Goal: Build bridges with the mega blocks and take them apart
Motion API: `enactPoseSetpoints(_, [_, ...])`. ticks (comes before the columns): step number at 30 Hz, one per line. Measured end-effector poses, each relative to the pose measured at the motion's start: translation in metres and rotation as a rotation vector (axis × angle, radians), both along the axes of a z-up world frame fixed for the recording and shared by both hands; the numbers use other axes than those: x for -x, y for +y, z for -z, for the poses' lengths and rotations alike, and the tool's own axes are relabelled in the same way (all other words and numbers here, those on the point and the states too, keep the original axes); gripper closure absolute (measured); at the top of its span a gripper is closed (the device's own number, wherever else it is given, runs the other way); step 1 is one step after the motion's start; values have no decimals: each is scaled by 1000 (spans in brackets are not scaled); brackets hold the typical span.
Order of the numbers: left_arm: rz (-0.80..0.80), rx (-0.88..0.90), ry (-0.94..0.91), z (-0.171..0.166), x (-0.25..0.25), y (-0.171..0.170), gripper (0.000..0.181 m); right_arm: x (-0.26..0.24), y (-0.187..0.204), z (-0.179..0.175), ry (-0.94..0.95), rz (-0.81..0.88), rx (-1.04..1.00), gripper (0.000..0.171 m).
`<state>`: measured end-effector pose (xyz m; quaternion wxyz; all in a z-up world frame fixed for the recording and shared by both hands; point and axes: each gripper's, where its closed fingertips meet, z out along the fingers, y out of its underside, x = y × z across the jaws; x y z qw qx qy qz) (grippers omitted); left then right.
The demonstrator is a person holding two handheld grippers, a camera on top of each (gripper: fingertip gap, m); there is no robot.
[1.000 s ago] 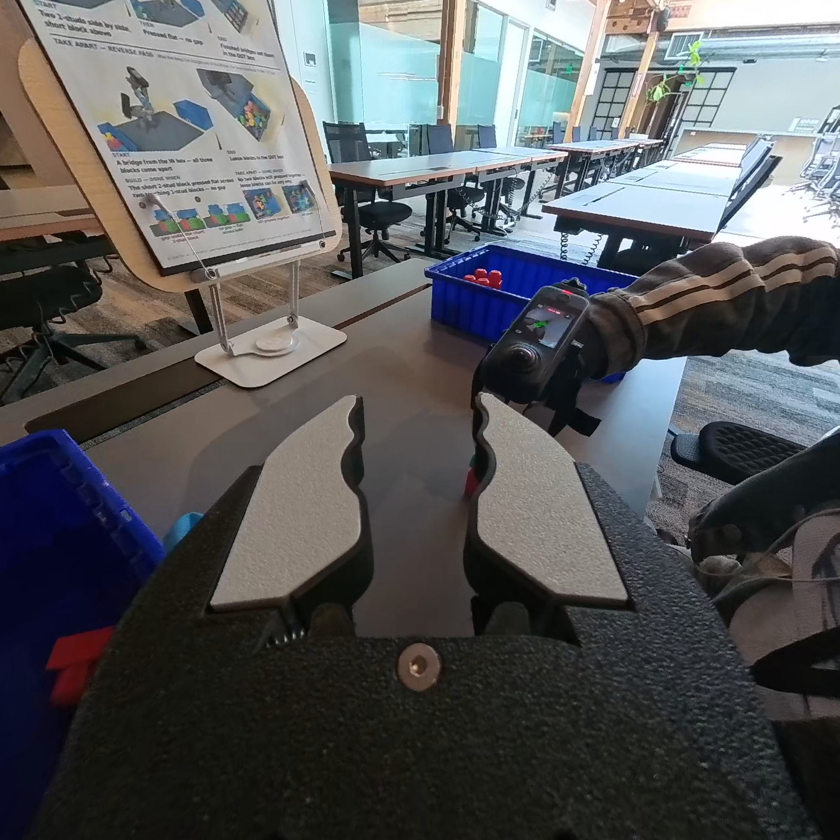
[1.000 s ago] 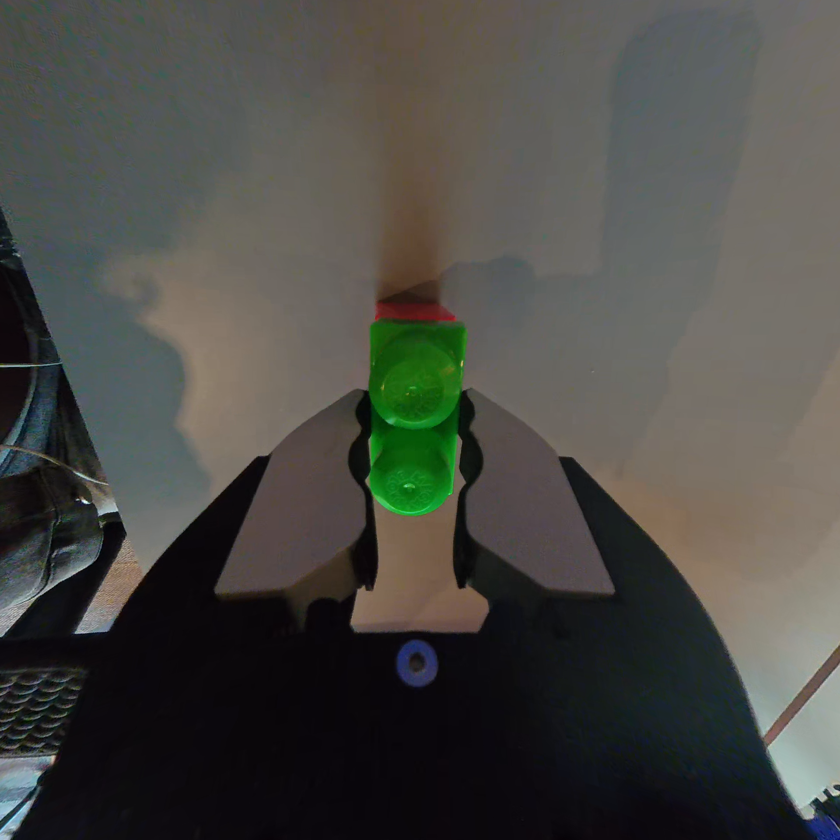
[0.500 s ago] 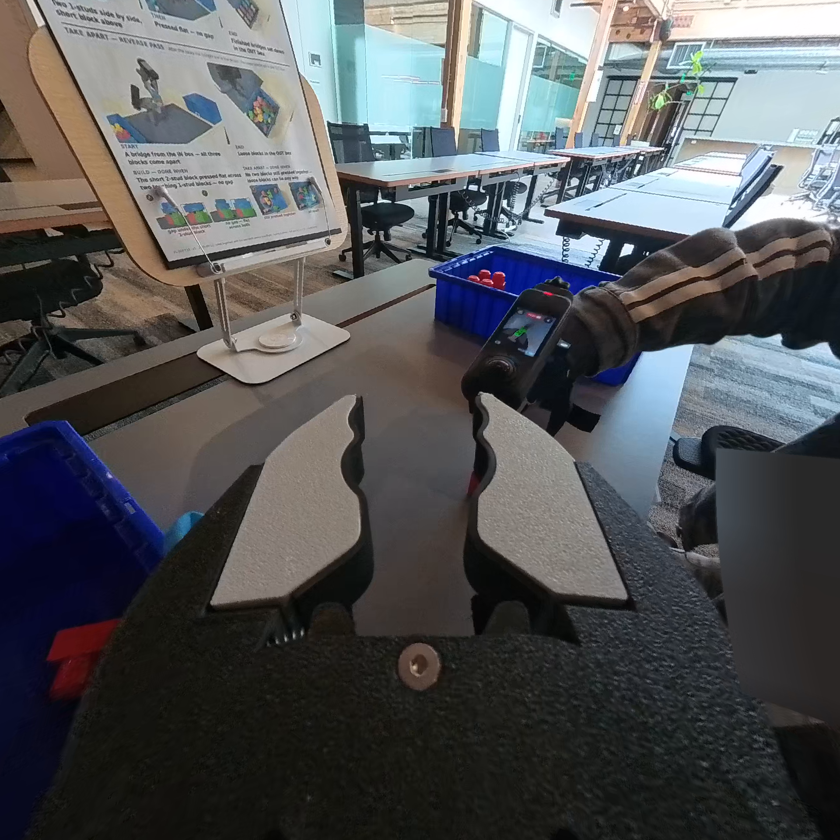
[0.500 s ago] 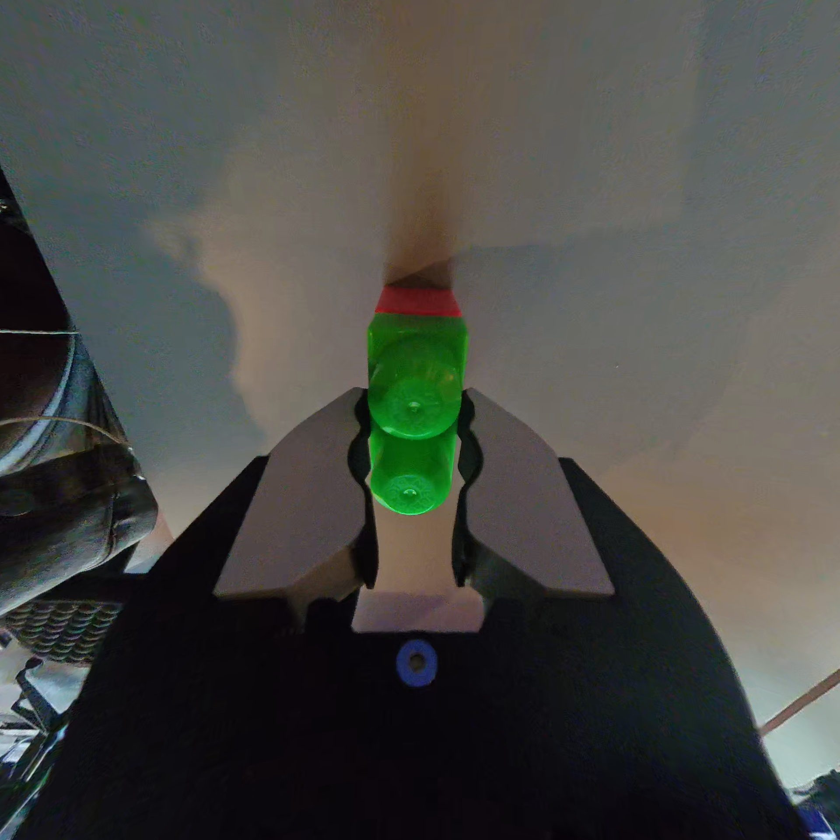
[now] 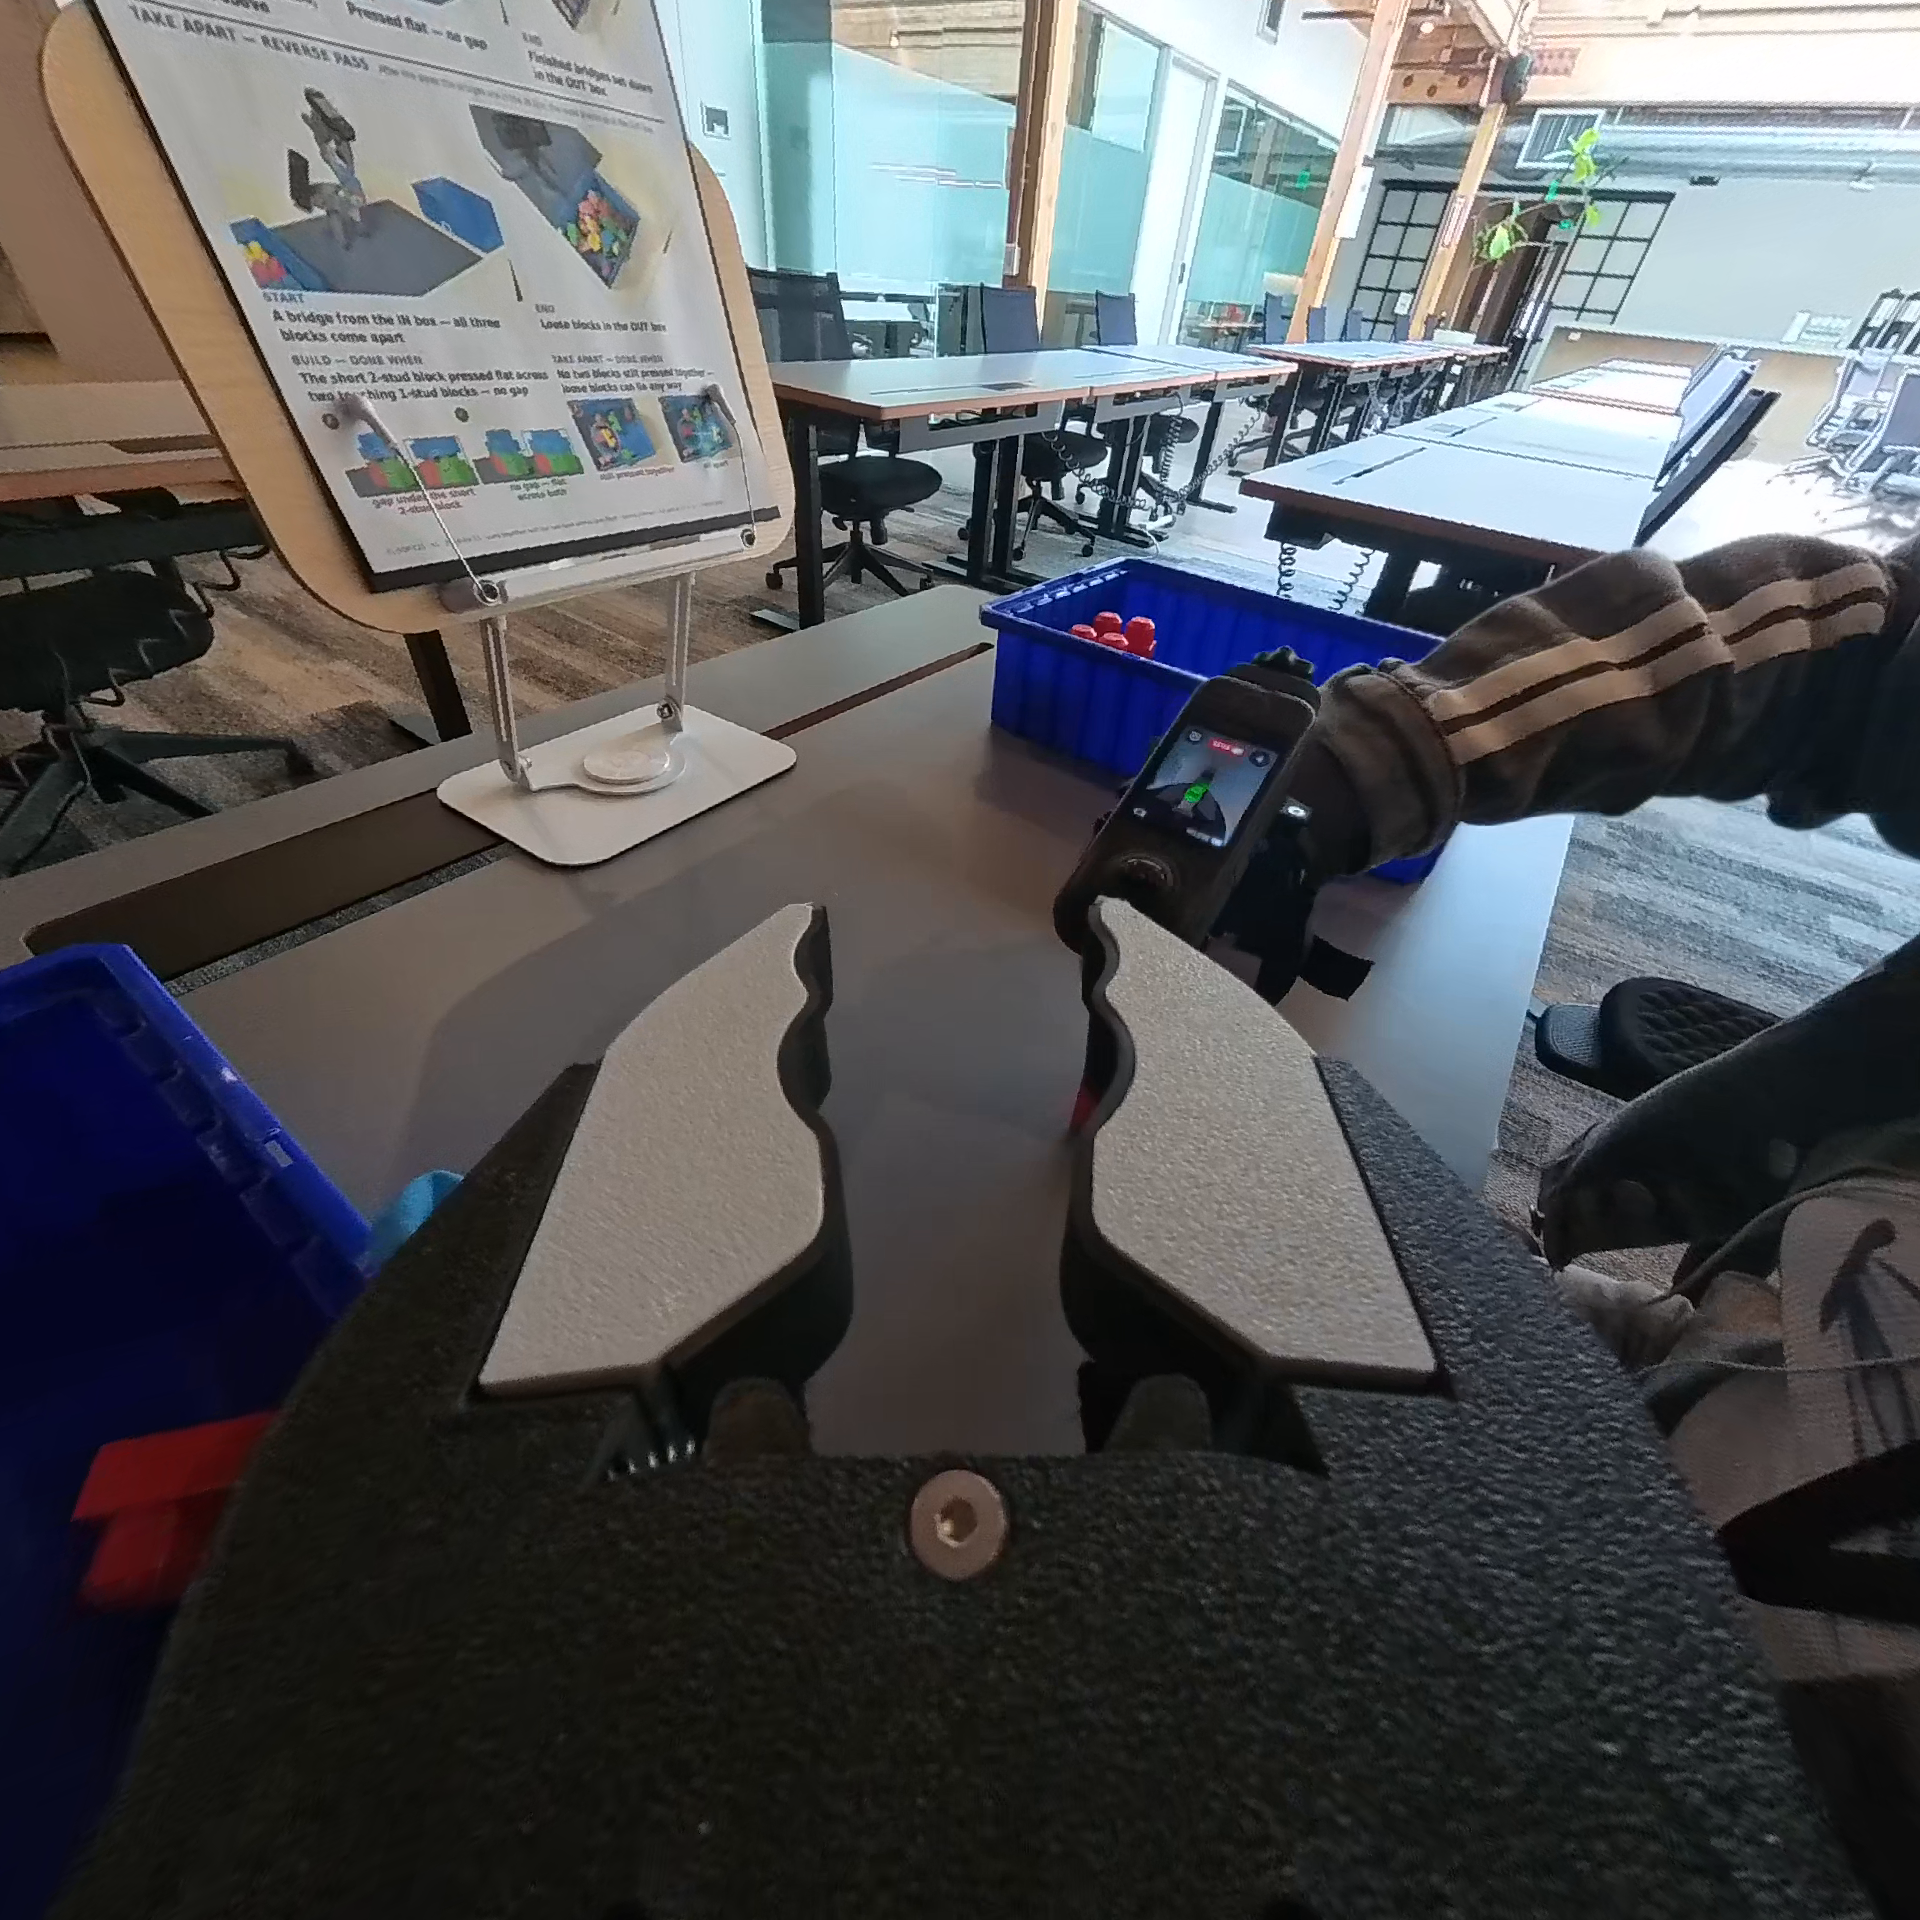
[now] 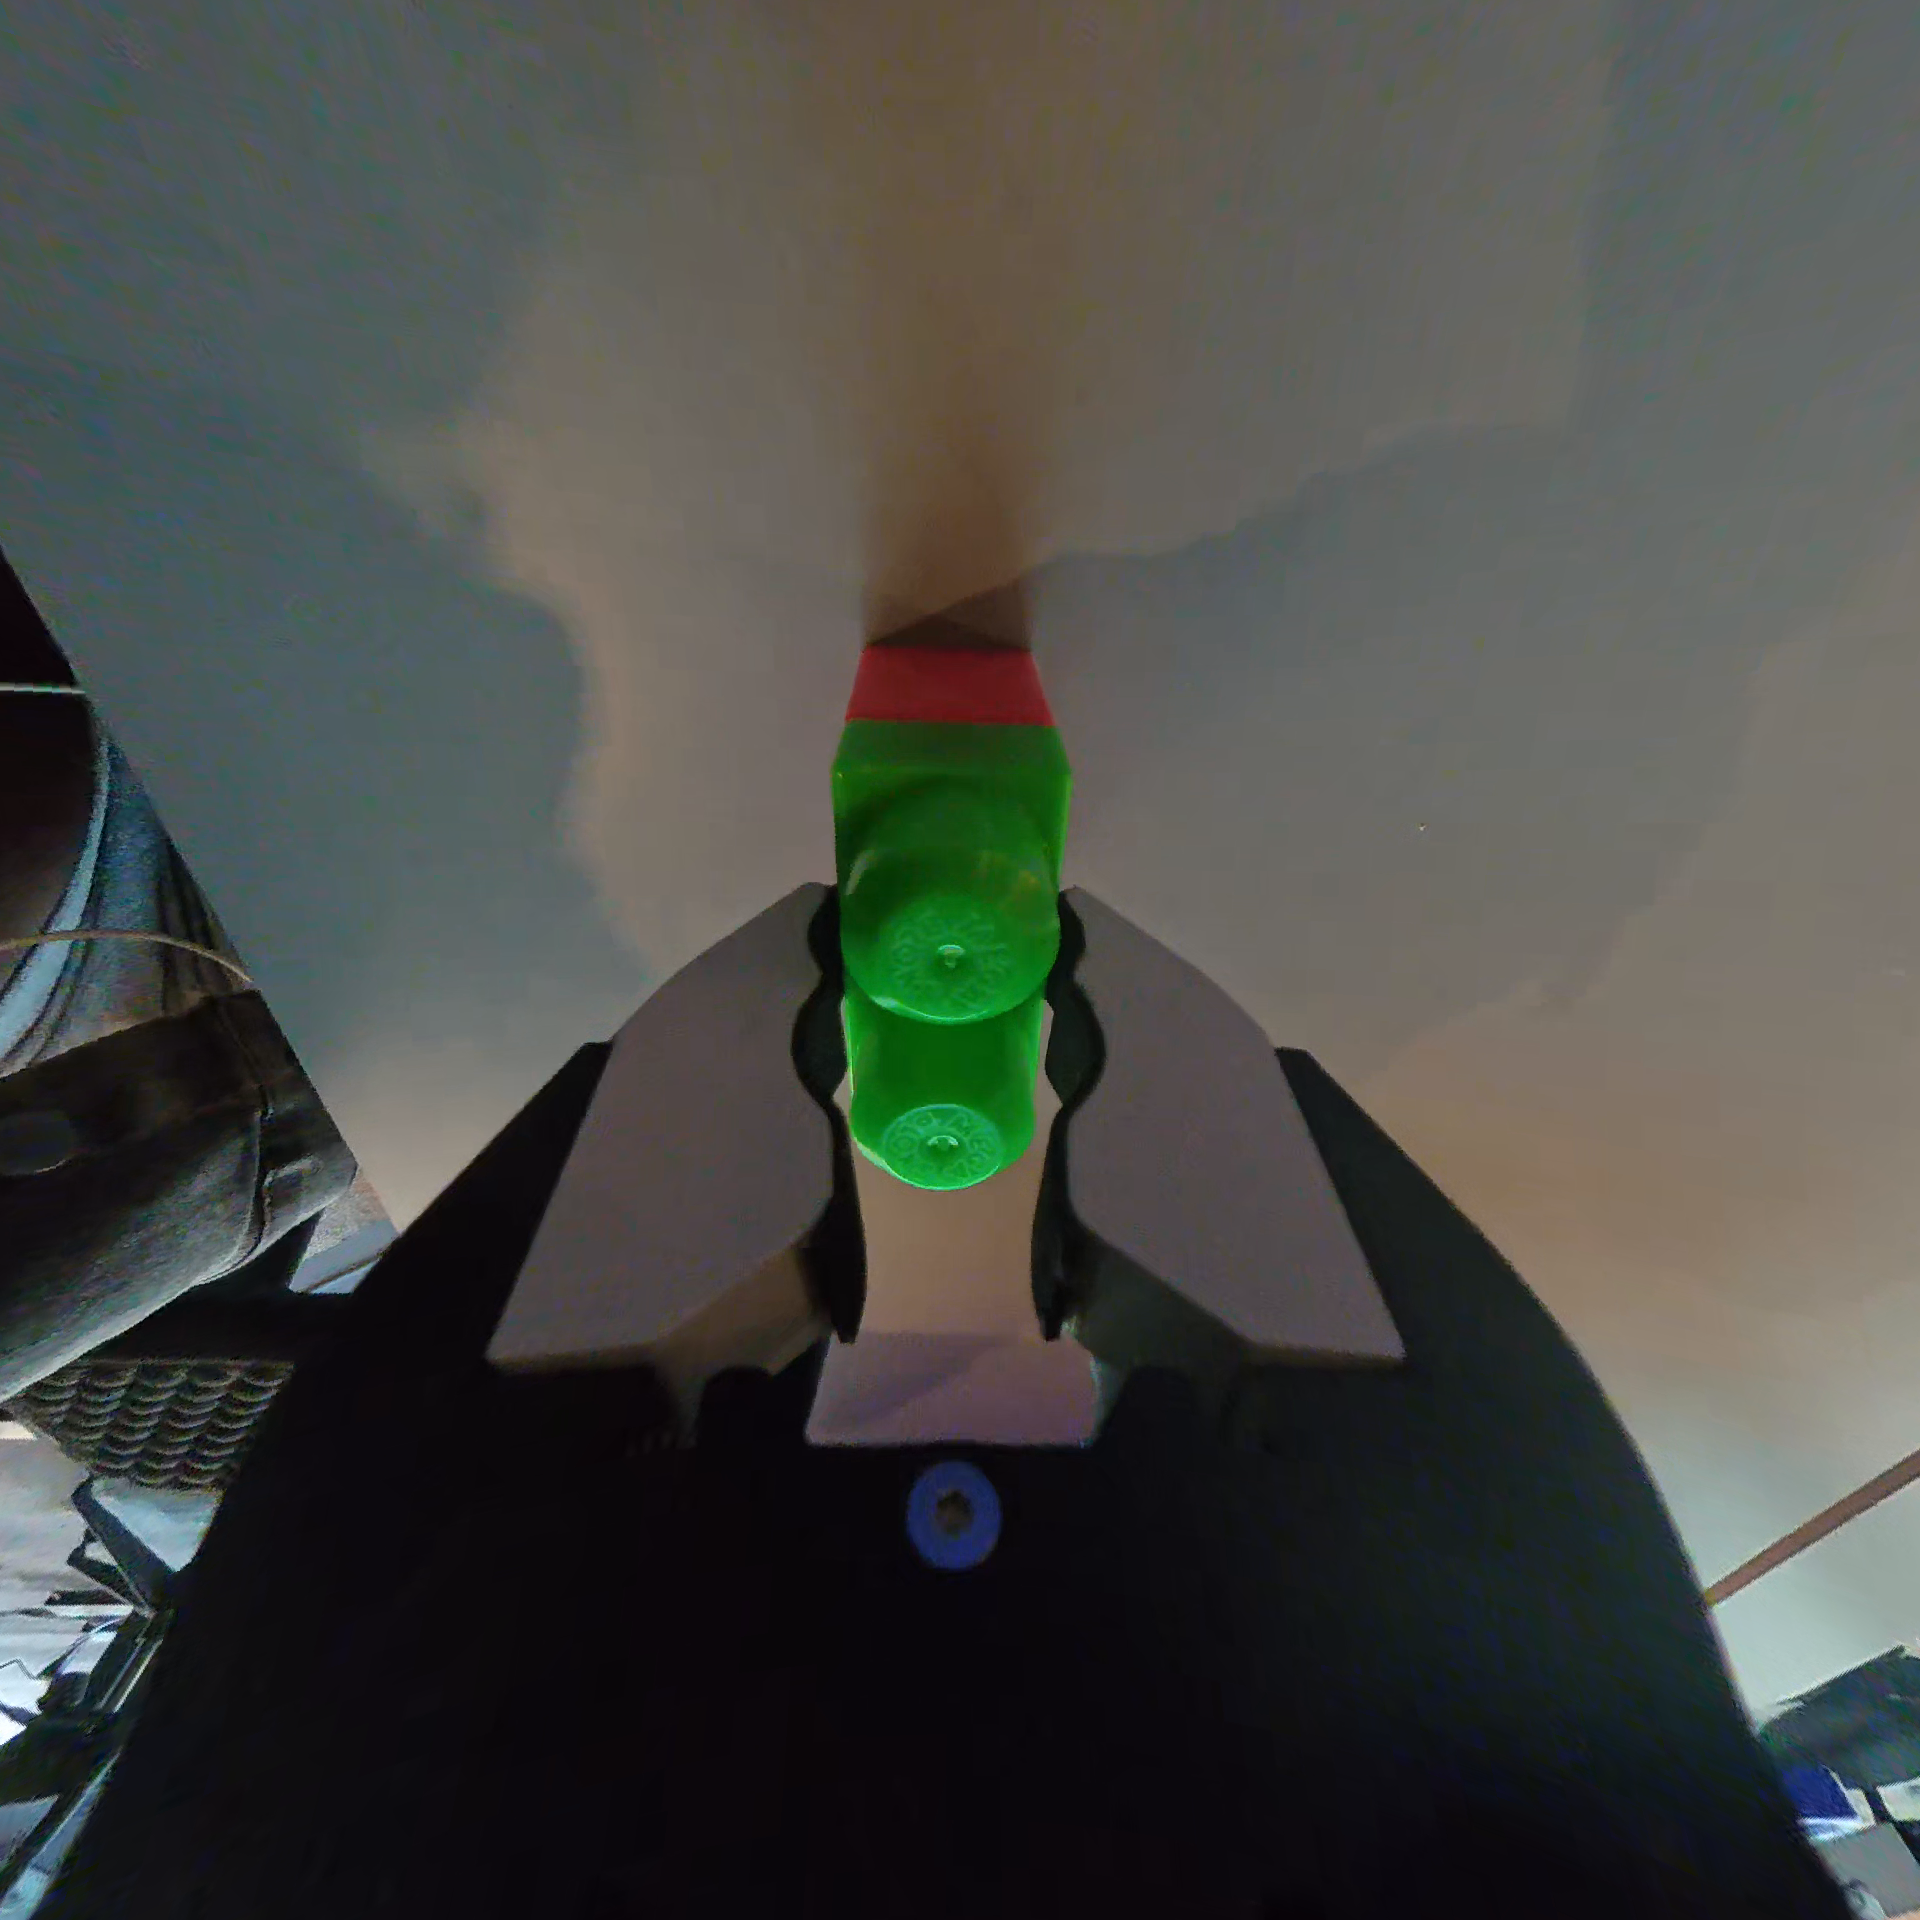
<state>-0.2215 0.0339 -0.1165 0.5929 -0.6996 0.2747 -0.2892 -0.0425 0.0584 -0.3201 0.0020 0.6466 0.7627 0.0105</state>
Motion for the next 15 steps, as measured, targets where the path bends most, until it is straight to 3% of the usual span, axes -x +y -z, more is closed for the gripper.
enactPoseSetpoints(15, [15, 35, 6, 9, -6, 7, 135, 2, -1, 9, 26, -3, 16, 135])
